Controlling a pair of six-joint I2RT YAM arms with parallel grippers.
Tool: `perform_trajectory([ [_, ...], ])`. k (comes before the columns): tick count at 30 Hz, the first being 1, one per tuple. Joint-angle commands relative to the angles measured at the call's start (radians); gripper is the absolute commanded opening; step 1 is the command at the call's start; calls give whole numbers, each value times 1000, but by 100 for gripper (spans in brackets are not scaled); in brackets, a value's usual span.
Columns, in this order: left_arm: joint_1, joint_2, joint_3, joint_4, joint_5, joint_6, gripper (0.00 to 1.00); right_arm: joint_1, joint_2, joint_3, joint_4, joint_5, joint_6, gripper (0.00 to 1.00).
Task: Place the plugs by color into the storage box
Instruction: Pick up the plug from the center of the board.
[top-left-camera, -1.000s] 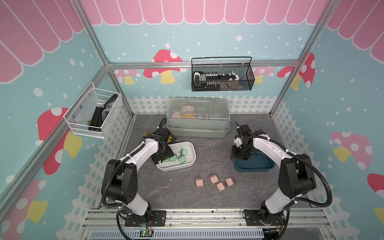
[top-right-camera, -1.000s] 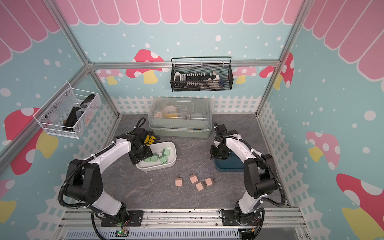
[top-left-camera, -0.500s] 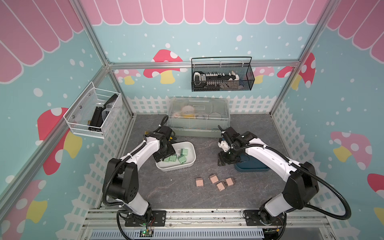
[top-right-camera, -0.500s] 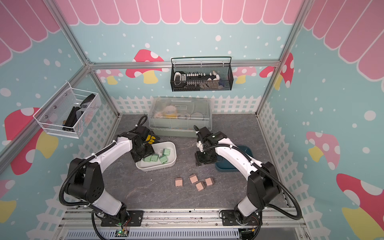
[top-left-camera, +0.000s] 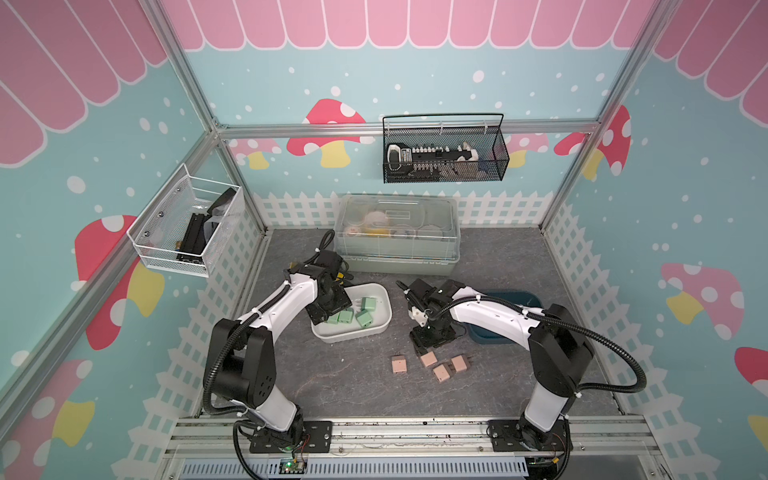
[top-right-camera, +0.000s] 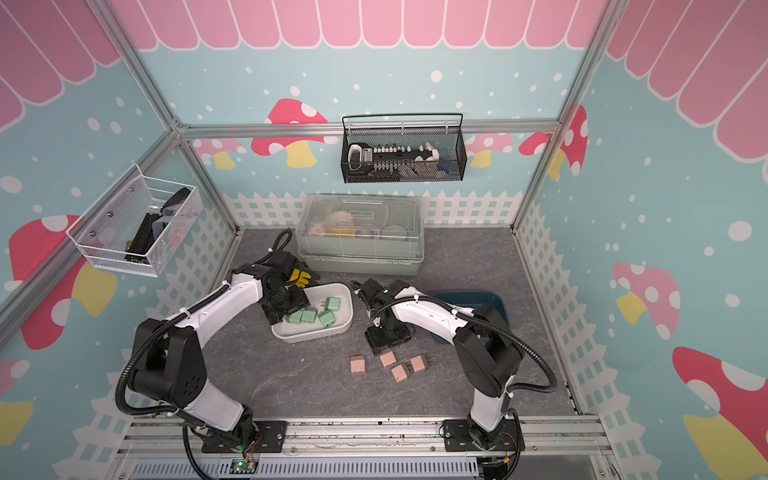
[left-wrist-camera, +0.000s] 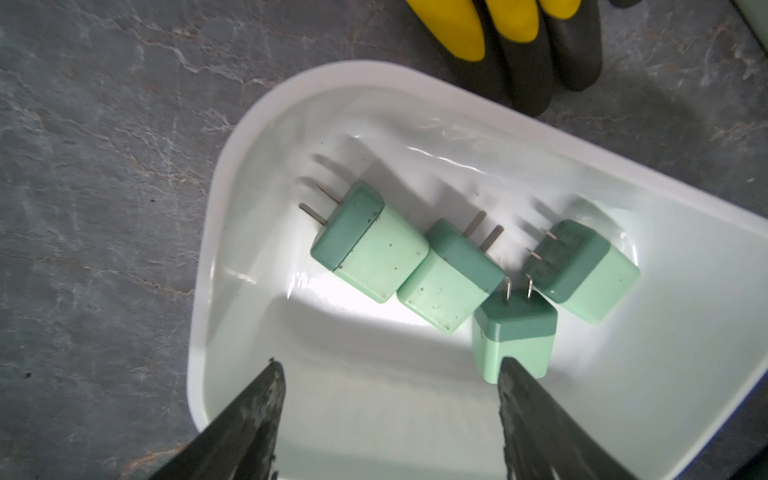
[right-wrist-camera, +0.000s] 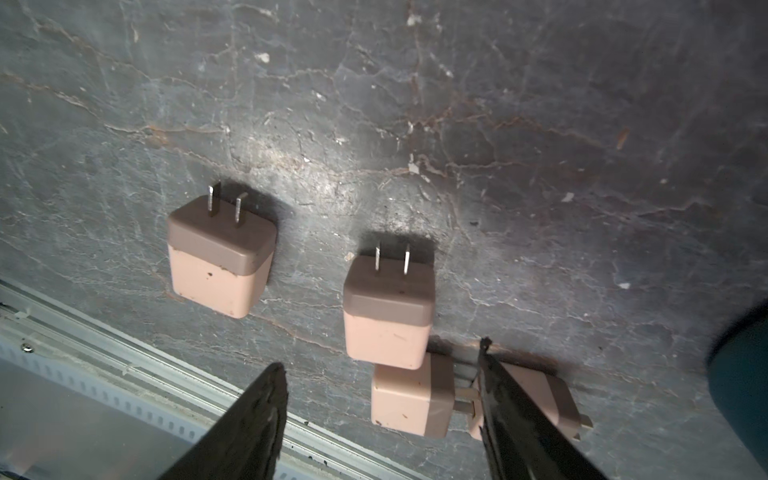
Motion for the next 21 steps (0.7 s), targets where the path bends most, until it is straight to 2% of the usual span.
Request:
perform_trajectory([
  [1, 5, -14, 12, -13, 23, -17, 78, 7, 36, -32, 41, 44, 12, 71],
  [10, 0, -14, -19, -13, 39, -24, 78, 15, 107, -76, 112, 80, 17, 72],
  [13, -2, -5, -9, -12, 44, -26, 78, 21, 150, -83, 129, 98, 7, 69],
  [15, -1, -4, -3, -13, 44, -28, 77, 23, 163, -87, 131, 104, 1, 64],
  [21, -5, 2, 1, -8, 43, -36, 77, 23, 136, -94, 132, 124, -14, 40],
])
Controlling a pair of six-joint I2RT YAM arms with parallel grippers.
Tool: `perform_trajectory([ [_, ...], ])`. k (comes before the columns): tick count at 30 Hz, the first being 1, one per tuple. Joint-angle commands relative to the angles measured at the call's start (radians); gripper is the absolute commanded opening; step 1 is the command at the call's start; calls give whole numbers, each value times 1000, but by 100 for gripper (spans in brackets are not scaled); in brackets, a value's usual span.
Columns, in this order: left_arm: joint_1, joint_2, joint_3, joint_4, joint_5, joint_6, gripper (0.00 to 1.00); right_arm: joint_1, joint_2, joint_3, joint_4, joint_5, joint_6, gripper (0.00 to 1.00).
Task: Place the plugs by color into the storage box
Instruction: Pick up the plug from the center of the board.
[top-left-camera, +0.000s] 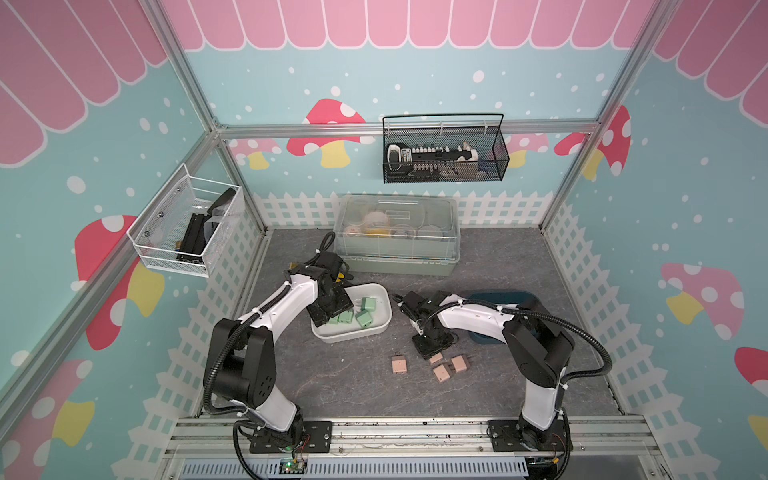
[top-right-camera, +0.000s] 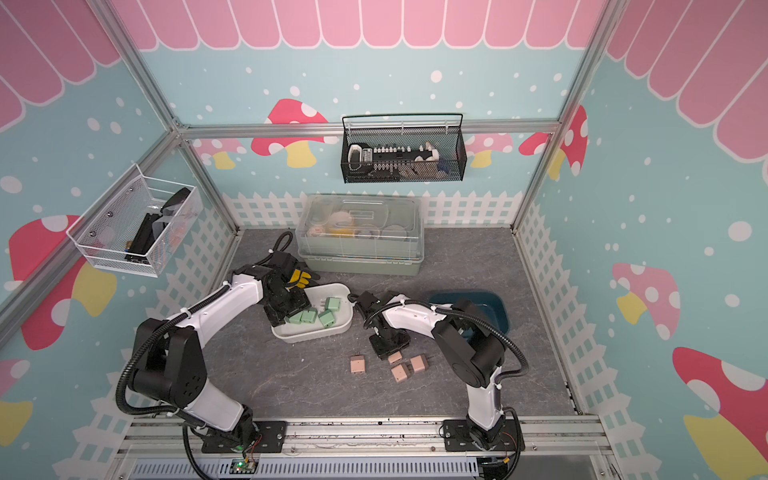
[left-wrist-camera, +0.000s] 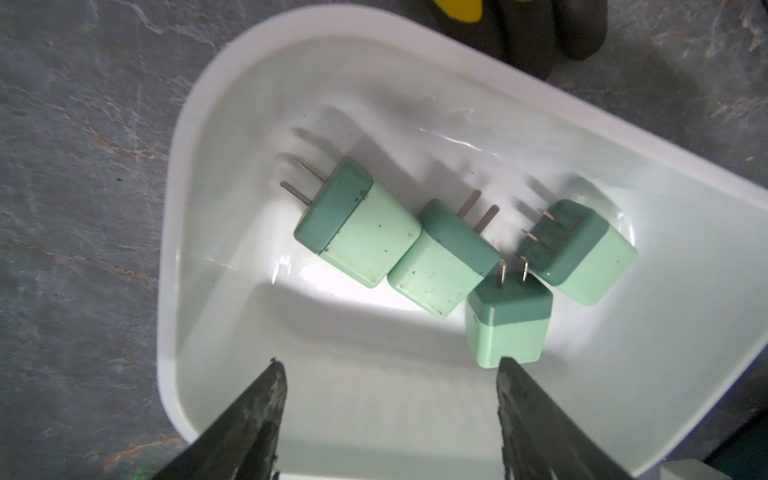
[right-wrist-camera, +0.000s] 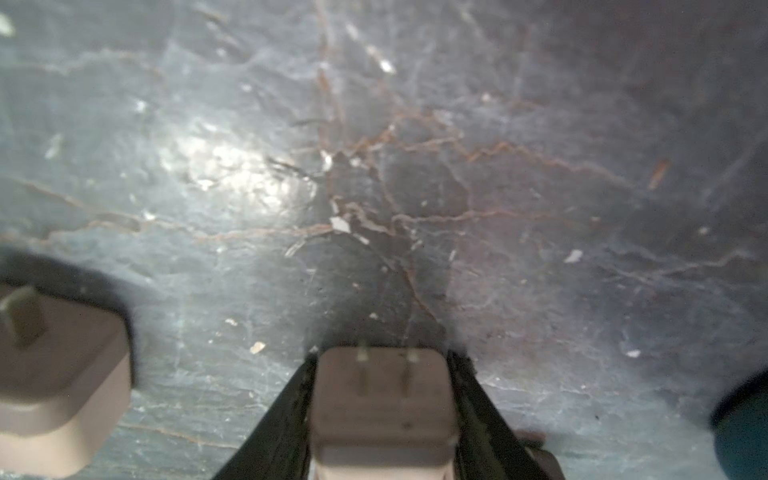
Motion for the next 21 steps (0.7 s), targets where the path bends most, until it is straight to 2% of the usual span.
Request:
perform_trajectory([
  [1, -4, 2, 11, -5, 1, -31, 77, 4, 26, -28, 46, -9, -17, 39],
  [6, -6, 4, 23, 6, 6, -46, 76, 5, 11, 0, 22, 9, -37, 38],
  [13, -10, 18, 44, 19, 6, -58, 76, -26, -48, 161, -85, 56, -73, 38],
  [17, -11, 16, 43, 29, 5, -66, 76, -95, -72, 254, -144, 82, -90, 38],
  [21, -11, 15, 45, 37, 1, -72, 76, -218, -123, 288, -189, 94, -117, 38],
])
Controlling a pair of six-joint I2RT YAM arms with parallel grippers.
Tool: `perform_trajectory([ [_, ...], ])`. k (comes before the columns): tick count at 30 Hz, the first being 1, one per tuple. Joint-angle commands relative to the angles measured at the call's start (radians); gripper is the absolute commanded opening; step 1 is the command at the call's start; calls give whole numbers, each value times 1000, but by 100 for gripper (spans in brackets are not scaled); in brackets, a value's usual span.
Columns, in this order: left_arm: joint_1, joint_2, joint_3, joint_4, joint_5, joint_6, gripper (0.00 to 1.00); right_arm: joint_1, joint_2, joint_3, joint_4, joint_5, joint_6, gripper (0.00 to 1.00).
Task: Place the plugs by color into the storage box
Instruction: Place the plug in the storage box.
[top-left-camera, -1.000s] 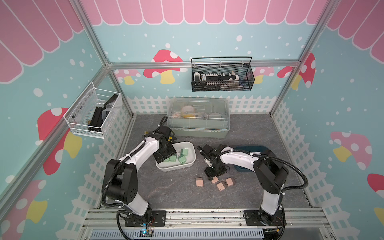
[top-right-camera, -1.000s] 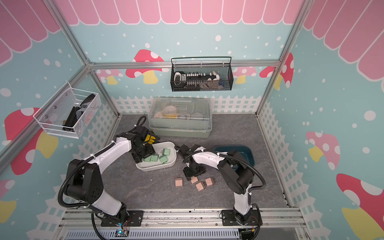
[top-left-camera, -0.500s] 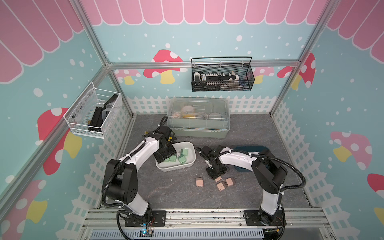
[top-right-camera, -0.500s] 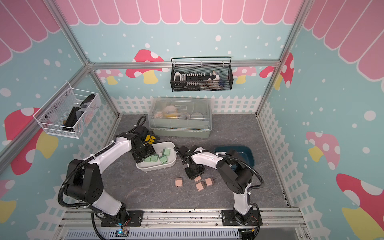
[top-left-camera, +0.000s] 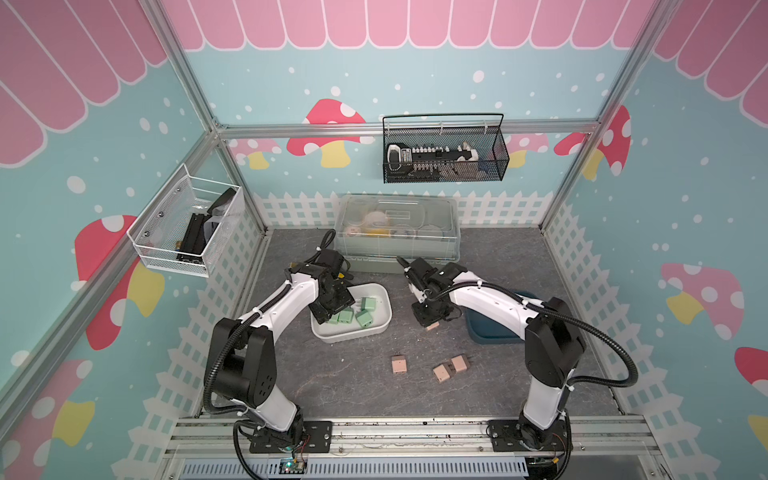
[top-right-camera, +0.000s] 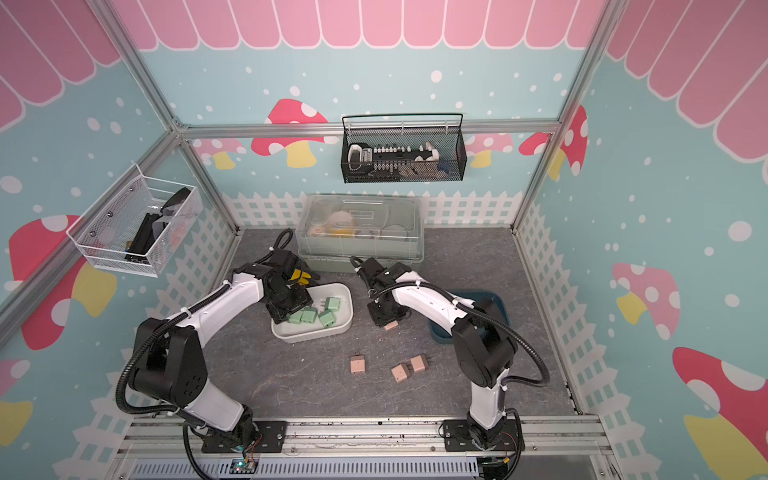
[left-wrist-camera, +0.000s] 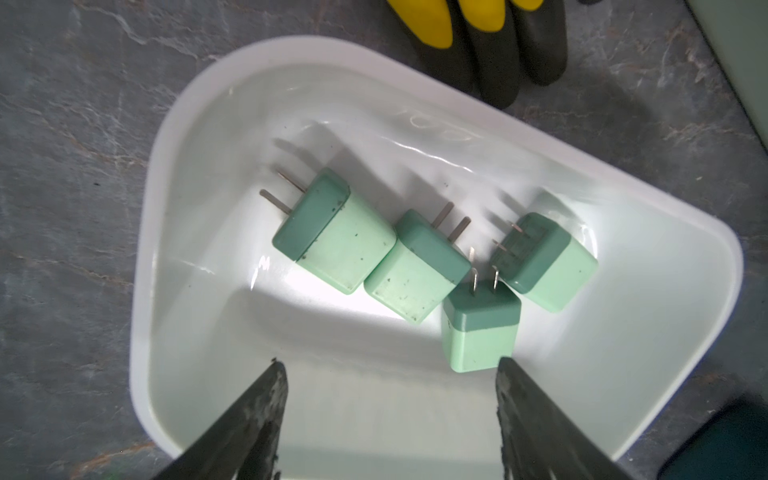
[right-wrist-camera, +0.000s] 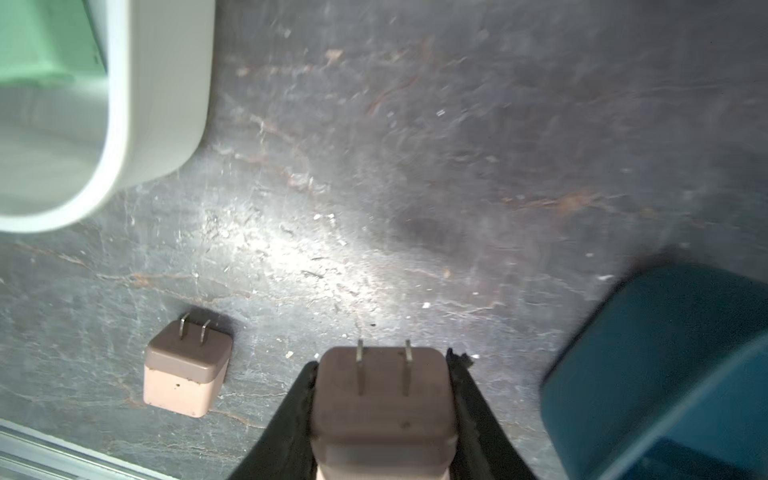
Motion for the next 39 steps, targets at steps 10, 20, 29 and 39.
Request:
perform_trajectory([
  [10, -6, 21, 25, 25, 3, -33, 76, -357, -170, -133, -66, 33, -101, 39],
  [20, -7, 7, 11, 24, -1, -37, 76, -417, -82, -277, 102, -16, -56, 39],
  [29, -8, -25, -23, 24, -5, -47, 76, -418, 35, -302, 192, -40, -36, 41],
  [39, -9, -37, -14, 24, -12, -53, 76, -418, -28, -283, 164, -24, -22, 63],
])
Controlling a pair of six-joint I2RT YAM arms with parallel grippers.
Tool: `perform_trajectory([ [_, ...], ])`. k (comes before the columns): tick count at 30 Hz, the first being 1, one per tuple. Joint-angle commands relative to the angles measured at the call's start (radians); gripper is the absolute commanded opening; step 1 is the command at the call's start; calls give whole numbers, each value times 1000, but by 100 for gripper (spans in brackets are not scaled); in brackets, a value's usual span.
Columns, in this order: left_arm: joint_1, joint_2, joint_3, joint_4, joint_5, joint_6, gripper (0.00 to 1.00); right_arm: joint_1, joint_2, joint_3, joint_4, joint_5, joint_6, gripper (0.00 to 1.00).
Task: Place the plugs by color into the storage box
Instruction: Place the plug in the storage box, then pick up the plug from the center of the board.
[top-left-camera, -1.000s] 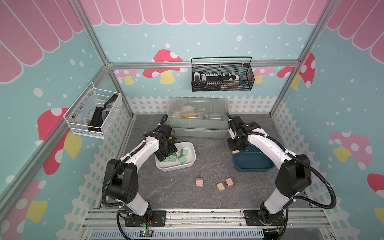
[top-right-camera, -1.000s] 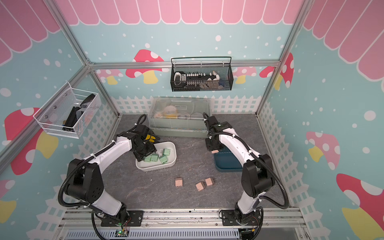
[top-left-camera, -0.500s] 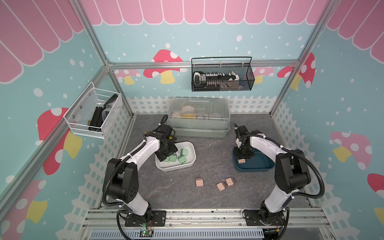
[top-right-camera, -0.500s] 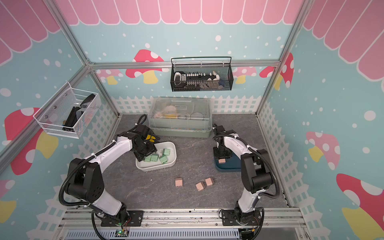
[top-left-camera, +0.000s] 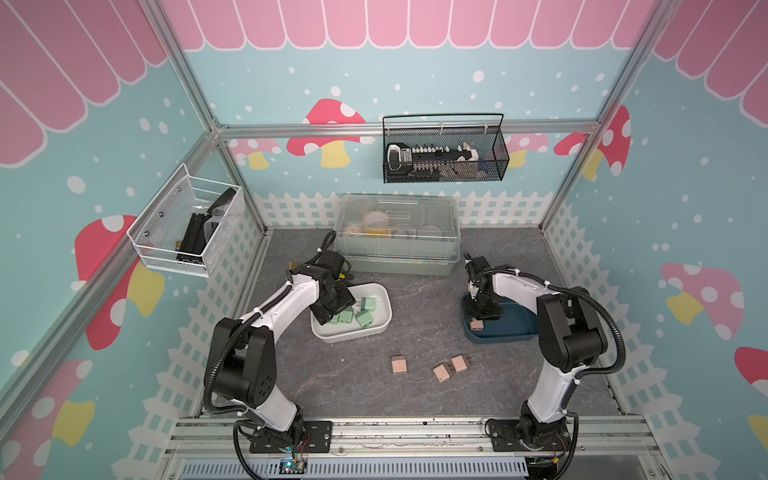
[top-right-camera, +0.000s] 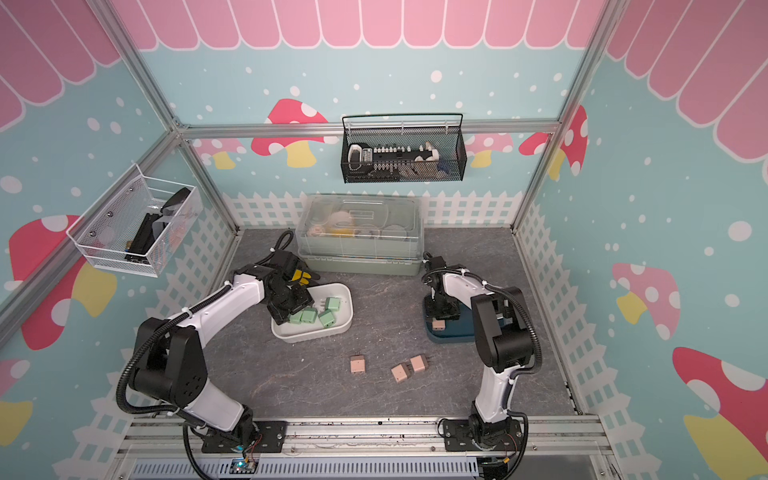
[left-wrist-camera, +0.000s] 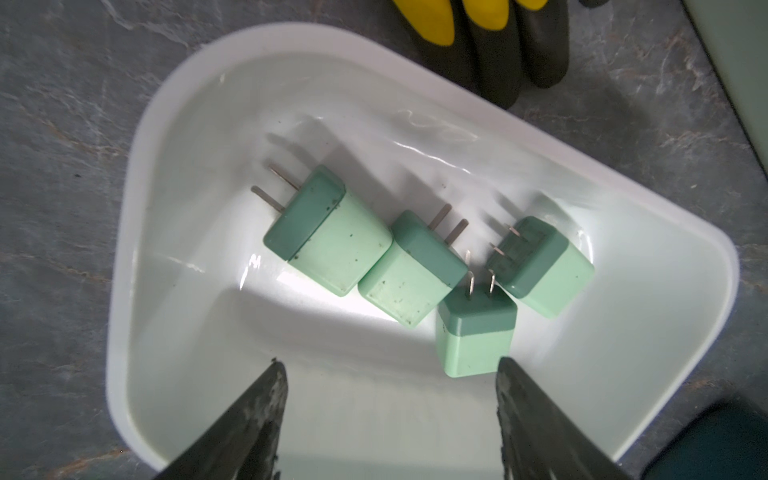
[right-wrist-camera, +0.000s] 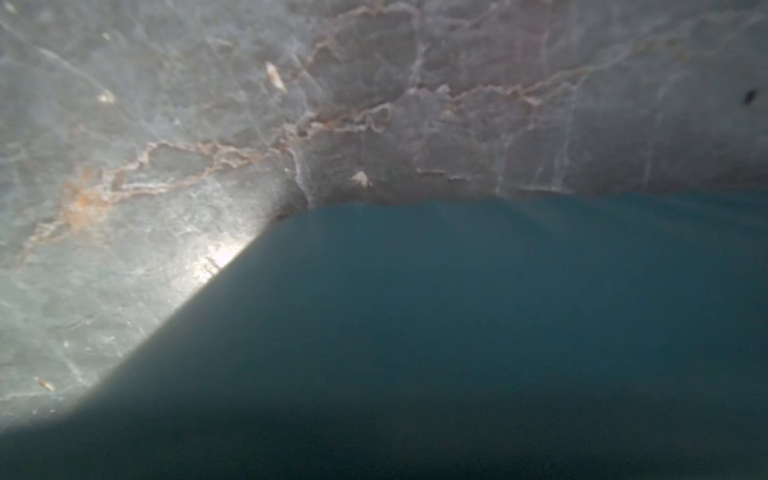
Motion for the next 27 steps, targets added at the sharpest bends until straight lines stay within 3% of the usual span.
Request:
perform_trajectory([
  [1, -3, -37, 4, 2, -17, -23, 76, 0, -80, 24, -32, 12, 9, 64],
  [8, -12, -78, 13, -8, -22, -33, 76, 24, -278, 62, -126, -16, 81, 69],
  [12, -11, -148, 6, -41, -56, -39, 77, 127, -348, 54, -152, -59, 154, 72],
  [18, -3, -171, 39, -135, -137, 50, 78, 353, -329, 87, -156, -78, 366, 75],
  [27, 18, -255, 0, -168, -130, 133, 78, 617, -200, 147, -135, -7, 597, 77],
])
